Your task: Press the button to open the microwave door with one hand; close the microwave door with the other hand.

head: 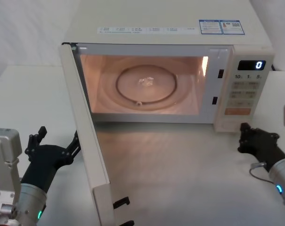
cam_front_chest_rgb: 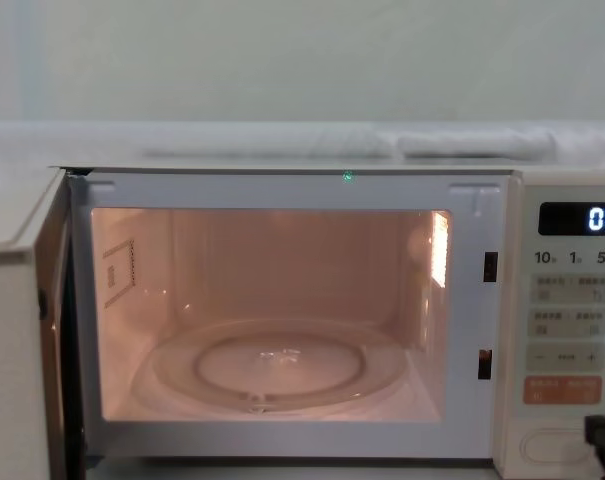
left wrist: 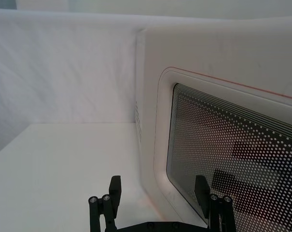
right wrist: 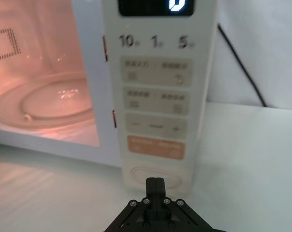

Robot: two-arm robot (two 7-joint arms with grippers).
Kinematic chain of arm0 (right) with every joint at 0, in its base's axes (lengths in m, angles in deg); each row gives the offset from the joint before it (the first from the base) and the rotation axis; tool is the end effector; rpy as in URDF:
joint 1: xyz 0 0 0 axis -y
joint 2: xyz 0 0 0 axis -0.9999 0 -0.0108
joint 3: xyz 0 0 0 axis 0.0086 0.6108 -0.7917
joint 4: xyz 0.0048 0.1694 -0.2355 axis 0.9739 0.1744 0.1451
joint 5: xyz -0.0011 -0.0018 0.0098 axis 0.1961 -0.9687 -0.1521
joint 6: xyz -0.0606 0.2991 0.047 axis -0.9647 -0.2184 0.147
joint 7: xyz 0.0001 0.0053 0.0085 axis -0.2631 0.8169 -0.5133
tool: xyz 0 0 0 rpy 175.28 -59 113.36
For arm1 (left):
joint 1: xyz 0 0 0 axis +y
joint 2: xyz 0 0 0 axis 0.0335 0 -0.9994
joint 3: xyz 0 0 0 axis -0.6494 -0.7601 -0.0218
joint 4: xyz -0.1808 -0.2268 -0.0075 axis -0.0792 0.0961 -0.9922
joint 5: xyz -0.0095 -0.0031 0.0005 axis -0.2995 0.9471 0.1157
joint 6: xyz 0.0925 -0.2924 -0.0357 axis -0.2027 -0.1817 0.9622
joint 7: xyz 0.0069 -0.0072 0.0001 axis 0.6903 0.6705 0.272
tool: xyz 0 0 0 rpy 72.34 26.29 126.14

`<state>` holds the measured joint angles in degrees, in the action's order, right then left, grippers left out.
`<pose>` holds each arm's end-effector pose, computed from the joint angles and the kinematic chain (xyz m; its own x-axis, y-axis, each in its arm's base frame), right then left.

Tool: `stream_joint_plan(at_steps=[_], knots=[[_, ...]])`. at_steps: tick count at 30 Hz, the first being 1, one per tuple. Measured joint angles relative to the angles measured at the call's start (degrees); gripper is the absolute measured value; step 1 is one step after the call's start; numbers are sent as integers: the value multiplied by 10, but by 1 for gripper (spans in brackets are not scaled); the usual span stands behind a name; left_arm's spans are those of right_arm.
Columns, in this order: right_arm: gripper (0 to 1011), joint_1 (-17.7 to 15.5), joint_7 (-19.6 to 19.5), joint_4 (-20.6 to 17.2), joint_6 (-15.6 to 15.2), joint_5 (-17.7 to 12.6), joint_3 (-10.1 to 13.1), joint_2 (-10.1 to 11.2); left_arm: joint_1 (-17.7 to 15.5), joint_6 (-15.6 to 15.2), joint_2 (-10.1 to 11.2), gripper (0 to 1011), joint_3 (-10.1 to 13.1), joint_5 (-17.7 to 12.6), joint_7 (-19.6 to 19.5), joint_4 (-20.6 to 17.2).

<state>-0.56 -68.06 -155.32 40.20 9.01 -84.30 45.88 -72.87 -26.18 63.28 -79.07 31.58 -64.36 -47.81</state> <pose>0.3266 -0.0005 -0.2858 0.2855 -0.9582 -0.0171 0.9500 0.2853 -0.1266 0.2529 0.0374 -0.2853 0.1245 0.9917 -0.0329 -0.9921 0.1240 -0.0175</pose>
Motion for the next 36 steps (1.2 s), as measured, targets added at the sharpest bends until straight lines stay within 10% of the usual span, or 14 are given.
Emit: stream_joint_plan(at_steps=[22,36], knots=[[0,22,29,8,22,-97,90,39,0,0,0,1001,0,0,0,0],[0,34,92,28,4,-161,79,79,0,0,0,1001,0,0,0,0]])
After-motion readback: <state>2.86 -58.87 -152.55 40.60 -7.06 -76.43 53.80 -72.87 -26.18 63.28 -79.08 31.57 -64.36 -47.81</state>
